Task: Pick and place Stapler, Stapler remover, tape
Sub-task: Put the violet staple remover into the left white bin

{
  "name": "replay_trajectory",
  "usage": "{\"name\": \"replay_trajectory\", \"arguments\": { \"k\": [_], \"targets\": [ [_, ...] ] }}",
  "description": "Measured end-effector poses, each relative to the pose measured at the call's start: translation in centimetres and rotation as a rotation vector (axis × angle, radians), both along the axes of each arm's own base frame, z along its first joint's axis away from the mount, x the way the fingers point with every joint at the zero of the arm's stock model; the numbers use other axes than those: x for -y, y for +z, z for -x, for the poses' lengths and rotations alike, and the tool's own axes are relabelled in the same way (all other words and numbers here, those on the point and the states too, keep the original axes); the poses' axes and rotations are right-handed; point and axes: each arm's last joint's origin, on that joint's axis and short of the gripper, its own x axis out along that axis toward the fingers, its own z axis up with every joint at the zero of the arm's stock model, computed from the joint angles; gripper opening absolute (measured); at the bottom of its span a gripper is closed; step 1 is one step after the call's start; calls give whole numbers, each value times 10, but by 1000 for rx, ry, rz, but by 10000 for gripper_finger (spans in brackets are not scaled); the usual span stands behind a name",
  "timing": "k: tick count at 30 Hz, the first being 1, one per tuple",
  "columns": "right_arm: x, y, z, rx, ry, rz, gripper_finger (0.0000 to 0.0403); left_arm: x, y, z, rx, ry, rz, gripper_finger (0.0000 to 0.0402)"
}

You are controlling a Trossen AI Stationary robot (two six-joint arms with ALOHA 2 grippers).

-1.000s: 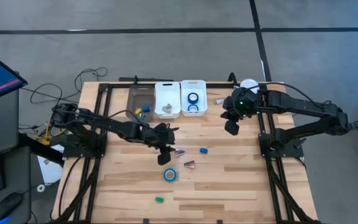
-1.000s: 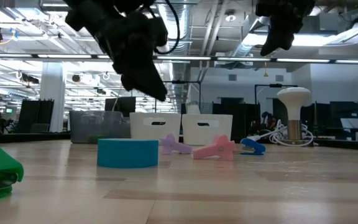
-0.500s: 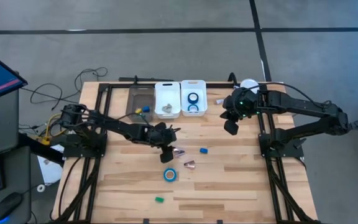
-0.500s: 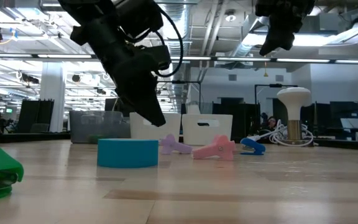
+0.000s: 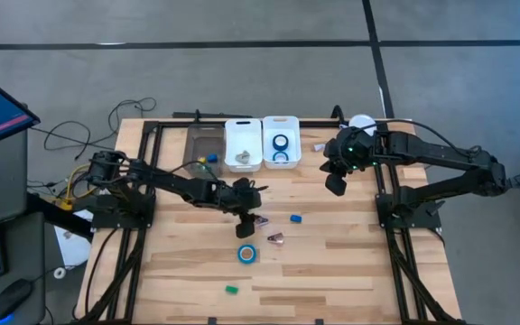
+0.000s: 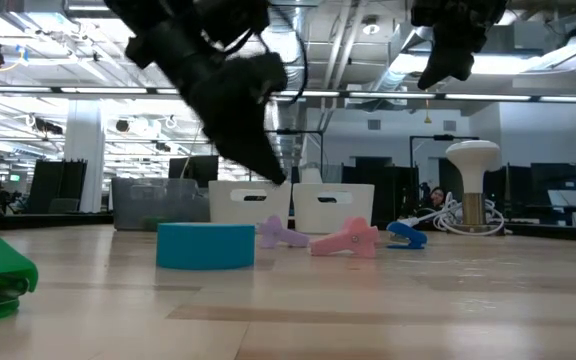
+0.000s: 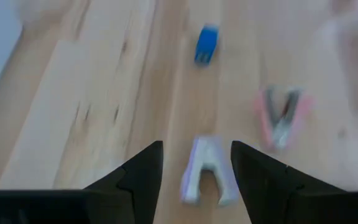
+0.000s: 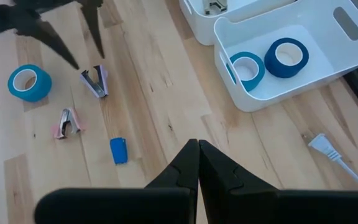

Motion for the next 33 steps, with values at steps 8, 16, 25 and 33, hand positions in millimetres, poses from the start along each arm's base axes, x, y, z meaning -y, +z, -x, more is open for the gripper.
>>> {"name": "replay_trajectory", "arguments": {
  "k": [8, 16, 25, 33],
  "targets": [
    [0, 0, 0, -2, 3, 3, 1, -1, 18, -9, 3, 23, 25, 182],
    [0, 0, 0, -2, 4, 3, 1, 2, 26, -18, 13, 21, 101, 182],
    [0, -1, 2, -24, -5, 15, 1, 9, 13, -51, -118, -15, 129, 182],
    [0, -2, 3, -41, -5, 11, 1, 7, 2, -47, -328, 16, 115, 182]
  ]
}}
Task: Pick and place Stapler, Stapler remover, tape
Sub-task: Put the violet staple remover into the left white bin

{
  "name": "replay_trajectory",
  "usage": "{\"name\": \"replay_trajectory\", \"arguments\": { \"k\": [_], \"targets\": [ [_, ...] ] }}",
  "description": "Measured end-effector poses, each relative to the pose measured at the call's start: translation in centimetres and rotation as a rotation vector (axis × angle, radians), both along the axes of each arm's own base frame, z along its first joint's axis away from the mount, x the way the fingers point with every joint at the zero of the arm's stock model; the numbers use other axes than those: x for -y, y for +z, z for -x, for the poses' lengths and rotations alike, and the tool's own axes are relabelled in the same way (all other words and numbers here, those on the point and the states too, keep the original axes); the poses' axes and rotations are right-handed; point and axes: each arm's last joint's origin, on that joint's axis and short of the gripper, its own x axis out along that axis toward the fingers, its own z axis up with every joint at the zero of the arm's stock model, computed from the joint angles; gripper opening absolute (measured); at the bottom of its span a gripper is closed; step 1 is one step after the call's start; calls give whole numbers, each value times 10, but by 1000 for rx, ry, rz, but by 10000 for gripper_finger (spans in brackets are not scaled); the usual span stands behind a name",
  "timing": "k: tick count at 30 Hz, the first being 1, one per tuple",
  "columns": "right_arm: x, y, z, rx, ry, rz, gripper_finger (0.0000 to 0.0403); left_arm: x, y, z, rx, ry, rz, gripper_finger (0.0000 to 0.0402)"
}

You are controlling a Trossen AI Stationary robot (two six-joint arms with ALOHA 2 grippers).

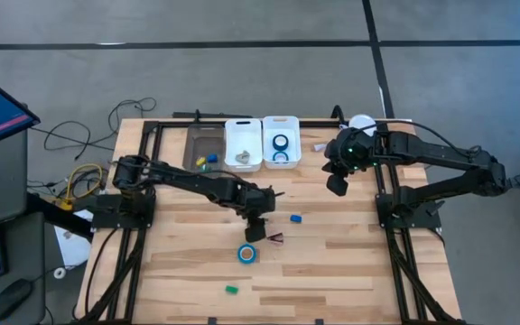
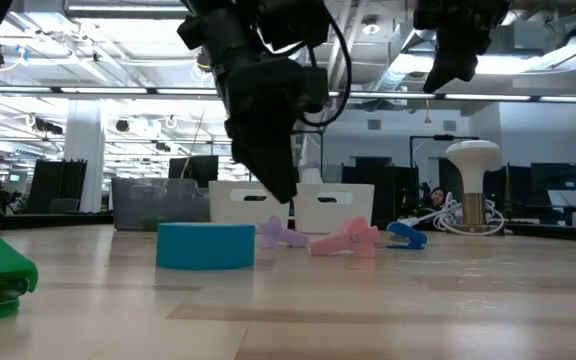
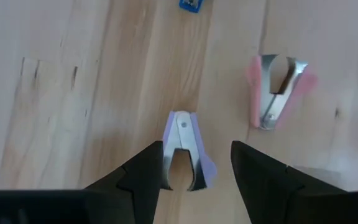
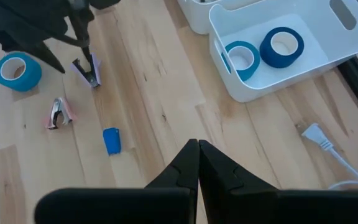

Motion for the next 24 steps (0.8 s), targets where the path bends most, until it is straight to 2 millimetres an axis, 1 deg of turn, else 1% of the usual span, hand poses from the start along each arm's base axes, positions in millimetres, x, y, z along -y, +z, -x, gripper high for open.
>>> {"name": "replay_trajectory", "arguments": {
  "k": [5, 13, 20, 21, 24],
  "targets": [
    [0, 0, 0, 1, 0, 0, 1, 0, -4, -3, 6, -2, -19, 182],
    [0, 0, 0, 2, 0, 0, 1, -1, -17, -6, -21, -29, -16, 182],
    [0, 0, 0, 4, -1, 1, 1, -1, -33, -10, -44, -29, -20, 182],
    [0, 0, 0, 4, -1, 1, 1, -1, -39, -10, -64, -30, -19, 182],
    [0, 0, -1, 8, -1, 2, 1, -1, -42, -10, -68, -32, -20, 182]
  ]
}}
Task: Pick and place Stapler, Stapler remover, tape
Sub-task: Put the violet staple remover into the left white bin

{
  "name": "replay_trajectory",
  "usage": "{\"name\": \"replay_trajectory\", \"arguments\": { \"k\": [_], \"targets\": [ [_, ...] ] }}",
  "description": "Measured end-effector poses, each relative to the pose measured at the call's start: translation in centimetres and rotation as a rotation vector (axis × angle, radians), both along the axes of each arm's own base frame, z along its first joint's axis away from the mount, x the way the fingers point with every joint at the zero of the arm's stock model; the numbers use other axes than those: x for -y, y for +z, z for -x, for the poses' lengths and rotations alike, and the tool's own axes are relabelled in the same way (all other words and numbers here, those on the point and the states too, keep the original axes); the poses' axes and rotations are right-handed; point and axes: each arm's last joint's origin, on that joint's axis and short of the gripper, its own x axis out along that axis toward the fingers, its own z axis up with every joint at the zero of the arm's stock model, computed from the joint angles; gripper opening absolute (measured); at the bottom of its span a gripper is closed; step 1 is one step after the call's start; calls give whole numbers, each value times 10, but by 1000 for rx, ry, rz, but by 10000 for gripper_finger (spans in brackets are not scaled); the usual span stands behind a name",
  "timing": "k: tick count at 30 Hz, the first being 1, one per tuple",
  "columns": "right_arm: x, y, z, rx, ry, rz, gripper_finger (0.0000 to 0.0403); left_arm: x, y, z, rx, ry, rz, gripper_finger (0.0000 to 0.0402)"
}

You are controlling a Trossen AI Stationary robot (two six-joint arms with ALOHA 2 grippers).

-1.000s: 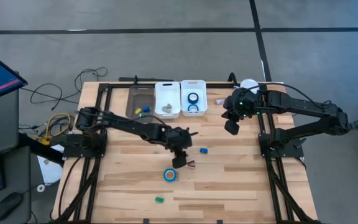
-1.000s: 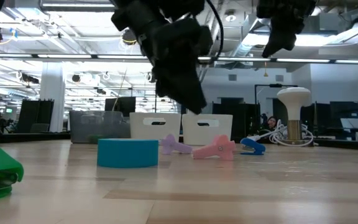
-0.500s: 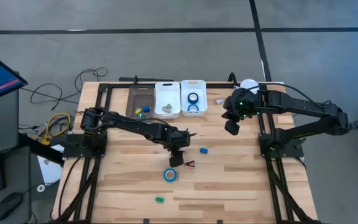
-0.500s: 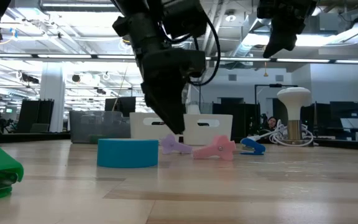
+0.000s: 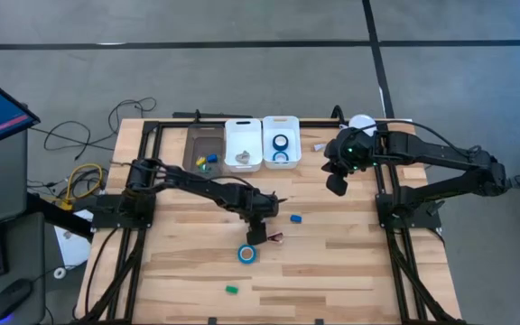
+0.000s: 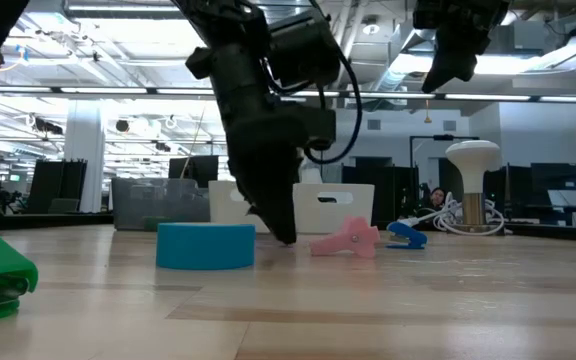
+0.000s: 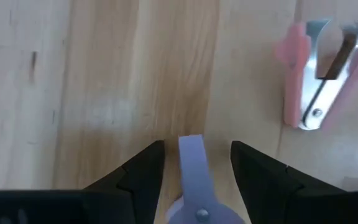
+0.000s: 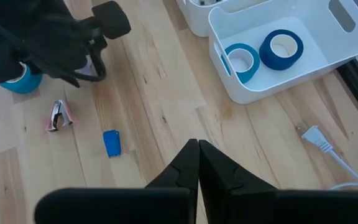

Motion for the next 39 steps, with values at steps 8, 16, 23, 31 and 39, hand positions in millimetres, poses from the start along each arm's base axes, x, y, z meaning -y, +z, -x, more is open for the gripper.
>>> {"name": "replay_trajectory", "arguments": {
  "k": [8, 16, 23, 31, 39],
  "targets": [
    [0, 0, 0, 0, 1, 0, 1, -1, 0, 0, -4, 2, -1, 170],
    [0, 0, 0, -3, 13, 10, 1, -1, -1, 0, -5, 3, -1, 96],
    [0, 0, 0, -4, 15, 12, 1, -2, 0, 1, -3, 6, -1, 72],
    [0, -1, 2, -25, 13, 11, 1, -16, 35, 7, 68, 49, -19, 57],
    [2, 17, 22, 72, -37, 104, 1, -39, 71, 14, 176, 130, -65, 148]
  ]
}}
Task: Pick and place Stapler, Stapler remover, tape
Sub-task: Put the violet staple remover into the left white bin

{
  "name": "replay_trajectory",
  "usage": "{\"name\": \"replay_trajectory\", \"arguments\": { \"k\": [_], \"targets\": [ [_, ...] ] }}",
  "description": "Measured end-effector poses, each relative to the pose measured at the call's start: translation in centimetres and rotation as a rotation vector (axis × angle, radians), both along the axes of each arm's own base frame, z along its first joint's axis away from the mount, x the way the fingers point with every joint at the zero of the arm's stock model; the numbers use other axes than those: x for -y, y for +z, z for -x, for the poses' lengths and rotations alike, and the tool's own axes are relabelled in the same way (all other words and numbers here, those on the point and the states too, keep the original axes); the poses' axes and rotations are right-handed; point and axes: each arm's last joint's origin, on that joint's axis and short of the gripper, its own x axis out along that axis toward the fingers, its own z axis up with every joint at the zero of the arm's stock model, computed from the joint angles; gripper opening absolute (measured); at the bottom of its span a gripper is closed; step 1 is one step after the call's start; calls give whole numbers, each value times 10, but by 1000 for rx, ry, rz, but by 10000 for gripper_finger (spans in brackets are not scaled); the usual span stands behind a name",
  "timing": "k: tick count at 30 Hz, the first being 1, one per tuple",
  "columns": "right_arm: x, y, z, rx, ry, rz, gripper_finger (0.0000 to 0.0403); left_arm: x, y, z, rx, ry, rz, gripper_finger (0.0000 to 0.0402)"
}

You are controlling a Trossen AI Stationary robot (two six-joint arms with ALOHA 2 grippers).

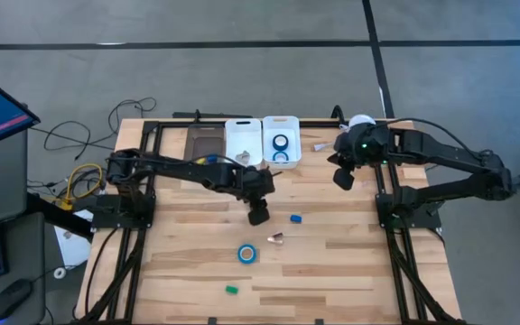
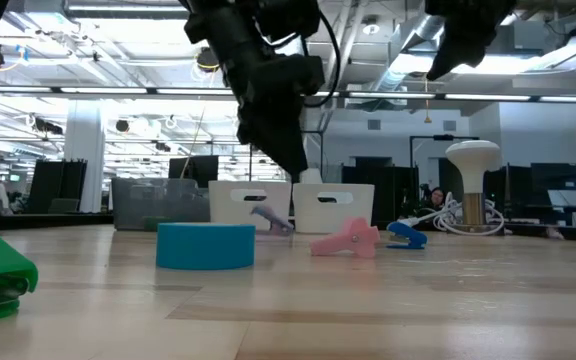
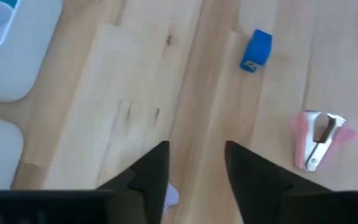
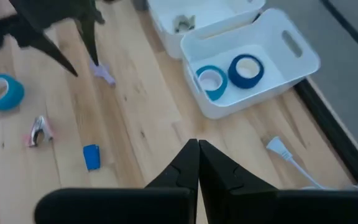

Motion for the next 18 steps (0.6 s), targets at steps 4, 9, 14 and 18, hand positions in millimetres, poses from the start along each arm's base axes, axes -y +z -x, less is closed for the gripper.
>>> {"name": "replay_trajectory", "arguments": {
  "k": [4, 9, 14, 18],
  "targets": [
    [1, 3, 7, 16, -20, -1, 1, -3, 1, 0, 2, 10, -2, 189],
    [1, 5, 9, 21, -10, 11, 1, -3, 1, 0, 4, 8, -4, 206],
    [1, 5, 10, 16, -9, 12, 1, -3, 1, 0, 4, 9, -3, 205],
    [0, 4, 10, 11, -10, 11, 1, -4, -1, 4, -44, 14, -1, 199]
  ]
}}
